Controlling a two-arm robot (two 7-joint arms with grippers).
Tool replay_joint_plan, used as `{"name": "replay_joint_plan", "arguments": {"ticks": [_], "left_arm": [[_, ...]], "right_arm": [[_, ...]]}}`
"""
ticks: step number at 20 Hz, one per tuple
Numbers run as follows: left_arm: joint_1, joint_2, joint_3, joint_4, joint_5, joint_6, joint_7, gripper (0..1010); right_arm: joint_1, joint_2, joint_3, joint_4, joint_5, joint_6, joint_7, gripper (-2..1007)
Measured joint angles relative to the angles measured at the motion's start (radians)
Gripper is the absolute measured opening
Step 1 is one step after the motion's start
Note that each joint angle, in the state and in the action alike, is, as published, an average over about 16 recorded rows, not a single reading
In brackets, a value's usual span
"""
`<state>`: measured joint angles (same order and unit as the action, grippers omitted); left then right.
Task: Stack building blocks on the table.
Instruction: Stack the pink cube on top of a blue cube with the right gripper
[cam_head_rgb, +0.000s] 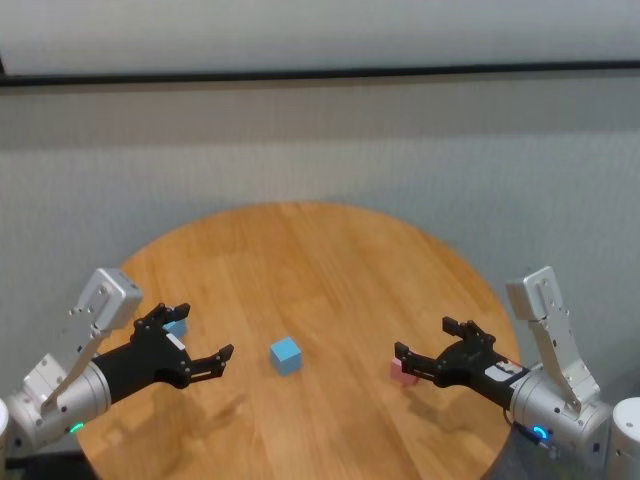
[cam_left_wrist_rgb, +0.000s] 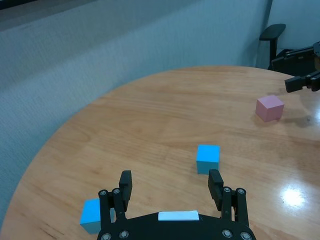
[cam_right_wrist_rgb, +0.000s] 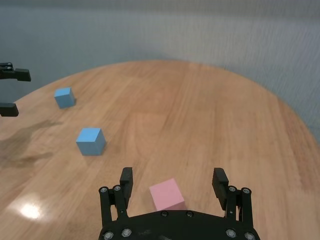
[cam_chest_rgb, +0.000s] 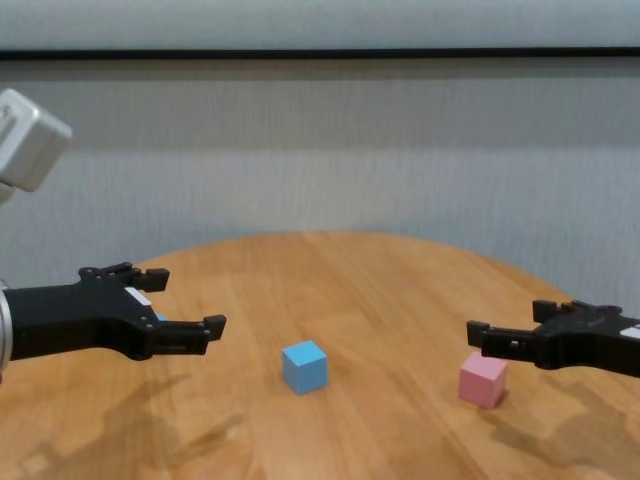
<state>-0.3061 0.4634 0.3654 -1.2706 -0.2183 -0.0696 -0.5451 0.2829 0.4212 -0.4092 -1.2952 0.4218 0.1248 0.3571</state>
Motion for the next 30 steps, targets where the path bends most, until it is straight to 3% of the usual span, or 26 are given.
{"name": "replay_joint_plan", "arguments": {"ticks": [16, 30], "left_arm": [[0.0, 0.0, 0.0, 0.0, 0.0, 0.0, 0.0, 1002], [0.0, 0.0, 0.0, 0.0, 0.0, 0.0, 0.0, 1002]], "right_arm": [[0.003, -0.028, 0.016, 0.032, -0.005, 0.037, 0.048, 1005], [0.021, -0.045, 0.005, 0.068, -0.03, 0.021, 0.073, 1004]]}}
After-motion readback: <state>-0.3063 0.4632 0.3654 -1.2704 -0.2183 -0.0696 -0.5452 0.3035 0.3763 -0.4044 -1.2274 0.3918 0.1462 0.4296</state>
